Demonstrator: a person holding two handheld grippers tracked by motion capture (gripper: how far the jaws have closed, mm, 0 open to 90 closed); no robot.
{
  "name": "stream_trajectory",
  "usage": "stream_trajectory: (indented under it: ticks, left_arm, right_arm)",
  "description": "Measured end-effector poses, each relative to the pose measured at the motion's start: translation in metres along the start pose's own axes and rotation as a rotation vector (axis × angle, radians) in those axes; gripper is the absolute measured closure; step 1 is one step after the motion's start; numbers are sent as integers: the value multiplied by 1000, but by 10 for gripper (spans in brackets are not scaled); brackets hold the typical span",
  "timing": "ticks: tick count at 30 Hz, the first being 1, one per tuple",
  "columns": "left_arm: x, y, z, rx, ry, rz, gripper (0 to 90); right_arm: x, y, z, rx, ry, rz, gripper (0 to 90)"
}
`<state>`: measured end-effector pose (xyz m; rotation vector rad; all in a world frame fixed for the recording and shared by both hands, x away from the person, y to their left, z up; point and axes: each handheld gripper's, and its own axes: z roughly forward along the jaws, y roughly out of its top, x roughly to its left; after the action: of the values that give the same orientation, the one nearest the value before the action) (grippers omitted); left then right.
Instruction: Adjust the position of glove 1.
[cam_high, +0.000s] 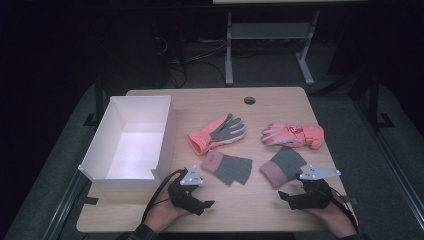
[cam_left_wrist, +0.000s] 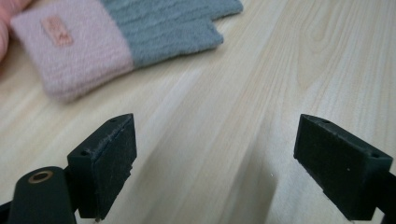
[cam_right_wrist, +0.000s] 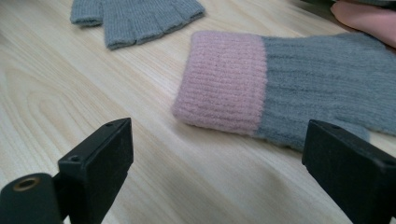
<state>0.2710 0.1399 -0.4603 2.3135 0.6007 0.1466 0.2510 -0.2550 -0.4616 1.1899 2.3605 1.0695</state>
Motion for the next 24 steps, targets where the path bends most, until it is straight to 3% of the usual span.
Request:
stream_trajectory:
  ticks: [4,7,10,16,21,24]
  left_arm:
    - [3,0,-1,-10,-15,-39,128]
    - [2,2,-1,-1,-11,-12,127]
    - [0,3,0,4,-14,-11,127]
    - [-2,7,-4,-13,-5,17,137]
    - [1,14,-3,-9,0,12,152]
    - [4,17,-2,-17,-10,-1,234]
  right_arm:
    - [-1,0,-1,4,-5,2,83]
    - [-2,0,-1,7,-7,1,75]
    - [-2,1,-2,5,2,-3,53]
    - [3,5,-5,-3,-10,-12,39]
    - [5,6,-4,2,-21,-16,39]
    - [4,5,-3,1,-13,-13,39]
